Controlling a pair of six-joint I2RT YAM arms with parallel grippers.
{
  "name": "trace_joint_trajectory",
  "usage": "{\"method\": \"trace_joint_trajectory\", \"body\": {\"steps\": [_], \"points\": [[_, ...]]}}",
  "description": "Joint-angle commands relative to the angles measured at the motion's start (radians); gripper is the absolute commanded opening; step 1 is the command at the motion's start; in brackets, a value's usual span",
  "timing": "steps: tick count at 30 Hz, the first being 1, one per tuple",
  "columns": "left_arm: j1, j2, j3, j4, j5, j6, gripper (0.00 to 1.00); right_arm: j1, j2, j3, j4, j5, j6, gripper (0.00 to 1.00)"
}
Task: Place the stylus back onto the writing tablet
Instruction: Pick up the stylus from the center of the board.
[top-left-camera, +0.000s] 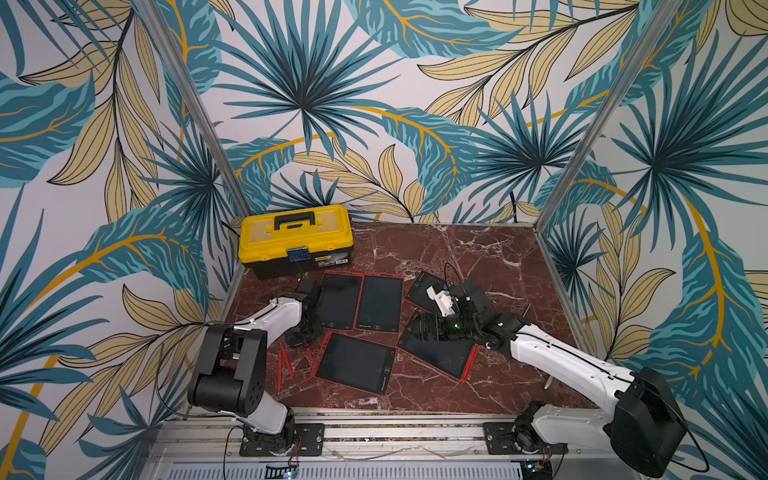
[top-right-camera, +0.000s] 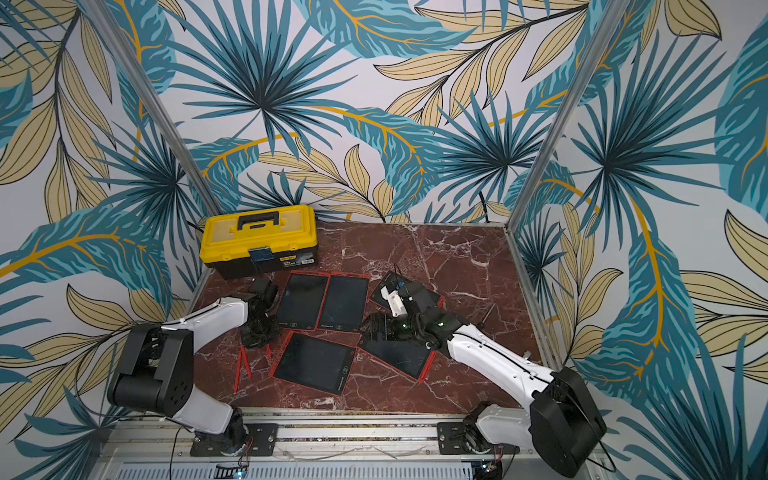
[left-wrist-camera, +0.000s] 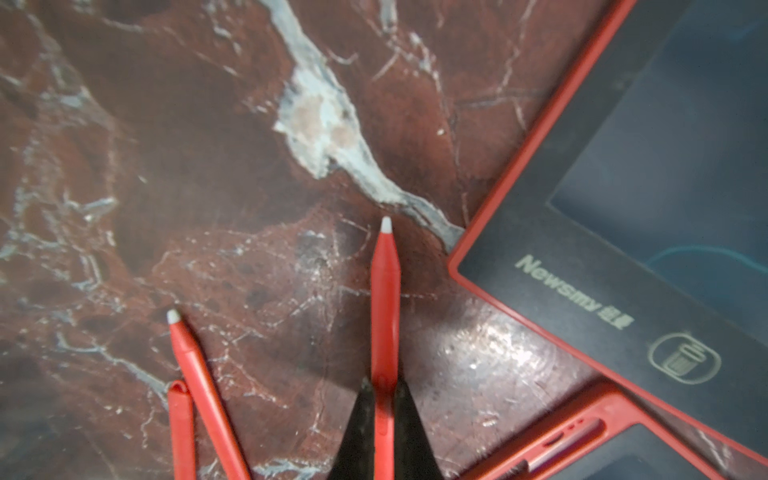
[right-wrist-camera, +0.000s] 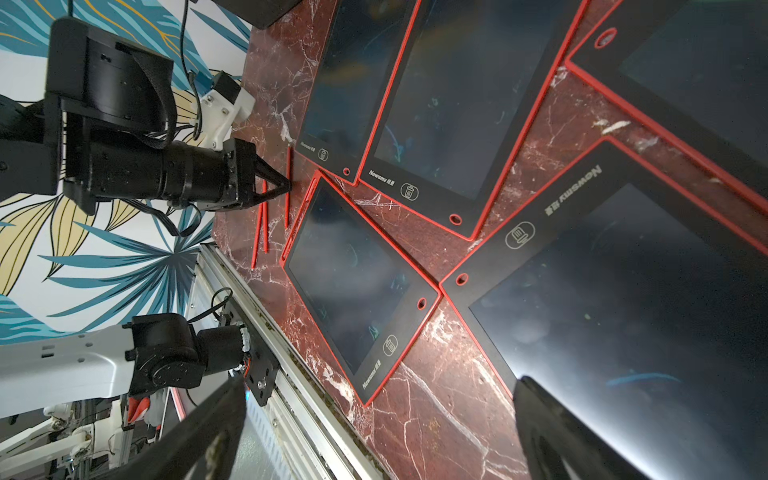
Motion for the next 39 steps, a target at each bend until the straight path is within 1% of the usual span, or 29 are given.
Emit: {"method": "trace_joint_trajectory", "body": {"steps": [1,8,24,30,33,39], "points": [[-0.001,0.003,-0.019,0.015,-0.005,-0.005,0.08,0.005,-0.001,0.006,-0.012,0.012,-0.011,1.0],[-0.001,-0.023,-0.04,0.015,0.012,-0.018,0.06,0.006,0.008,0.013,-0.01,0.009,-0.01,1.0],[-0.001,0.0,-0.072,0.034,0.009,-0.03,0.07,0.01,0.013,0.017,-0.014,0.014,-0.011,1.0],[0.0,0.003,-0.072,0.032,0.02,-0.035,0.08,0.012,0.008,0.01,-0.009,0.018,-0.006,1.0],[0.002,0.006,-0.07,0.028,0.024,-0.036,0.11,0.013,0.004,0.008,-0.009,0.02,-0.006,1.0],[0.003,0.009,-0.067,0.024,0.028,-0.036,0.1,0.013,-0.004,0.006,-0.015,0.025,-0.007,0.99]]}}
